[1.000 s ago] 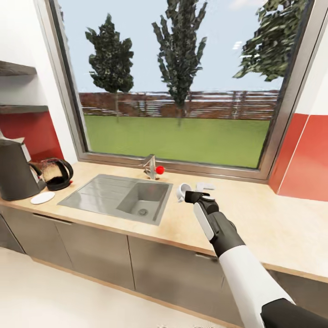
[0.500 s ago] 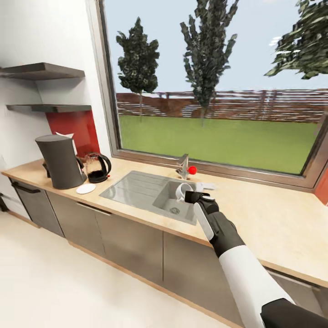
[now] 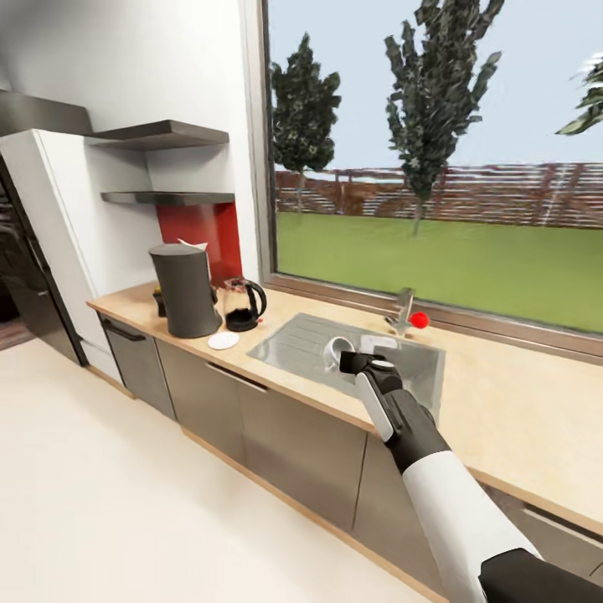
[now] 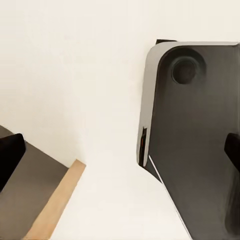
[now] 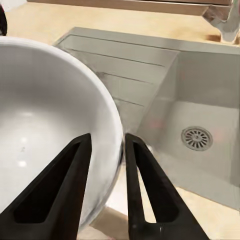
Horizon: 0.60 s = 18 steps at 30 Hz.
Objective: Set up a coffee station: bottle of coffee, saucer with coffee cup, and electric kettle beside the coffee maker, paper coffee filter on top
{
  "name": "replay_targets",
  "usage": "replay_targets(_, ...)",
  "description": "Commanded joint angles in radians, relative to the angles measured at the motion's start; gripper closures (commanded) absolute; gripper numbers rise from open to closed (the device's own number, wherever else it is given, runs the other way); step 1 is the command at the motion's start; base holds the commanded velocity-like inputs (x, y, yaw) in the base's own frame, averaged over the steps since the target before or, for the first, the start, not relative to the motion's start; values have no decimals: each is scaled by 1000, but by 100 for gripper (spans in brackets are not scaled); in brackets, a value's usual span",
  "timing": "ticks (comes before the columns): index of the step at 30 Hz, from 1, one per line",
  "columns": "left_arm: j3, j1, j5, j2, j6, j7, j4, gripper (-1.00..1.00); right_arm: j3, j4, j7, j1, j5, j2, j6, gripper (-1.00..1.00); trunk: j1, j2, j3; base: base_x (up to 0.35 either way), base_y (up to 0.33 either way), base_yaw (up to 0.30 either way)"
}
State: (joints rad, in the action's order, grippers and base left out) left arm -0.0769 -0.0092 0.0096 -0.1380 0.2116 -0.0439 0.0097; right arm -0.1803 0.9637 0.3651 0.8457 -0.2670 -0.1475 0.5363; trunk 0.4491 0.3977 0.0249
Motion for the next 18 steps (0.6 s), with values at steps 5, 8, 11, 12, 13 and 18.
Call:
replay_targets(5,-7,-1,1,0,2,-5,1,-100,-2,1,9,1,-11,0,2,100,1,2,2,162,307,279)
replay_targets(8,-8,0,1,0,3,-5,1,-100,-2,1,9,1,-11,0,2,100,1,2,2,193,299,279)
replay_targets(11,-9,-1,1,0,3,-5,1,-100,-2,1,9,1,-11,1,2,100,1,2,2,207,291,221)
replay_targets(12,-8,-1,1,0,3,-5,1,-100,-1,1,9,1,-11,2,1,100,1,2,2,251,254,45)
replay_targets(13,-8,-1,1,-1,3,-5,1,-100,-1,1,9,1,-11,2,1,100,1,2,2,263,240,29)
replay_targets(18,-7,-1,1,0,3,-5,1,-100,-1,-3,9,1,-9,5,0,100,1,2,2,284,207,9)
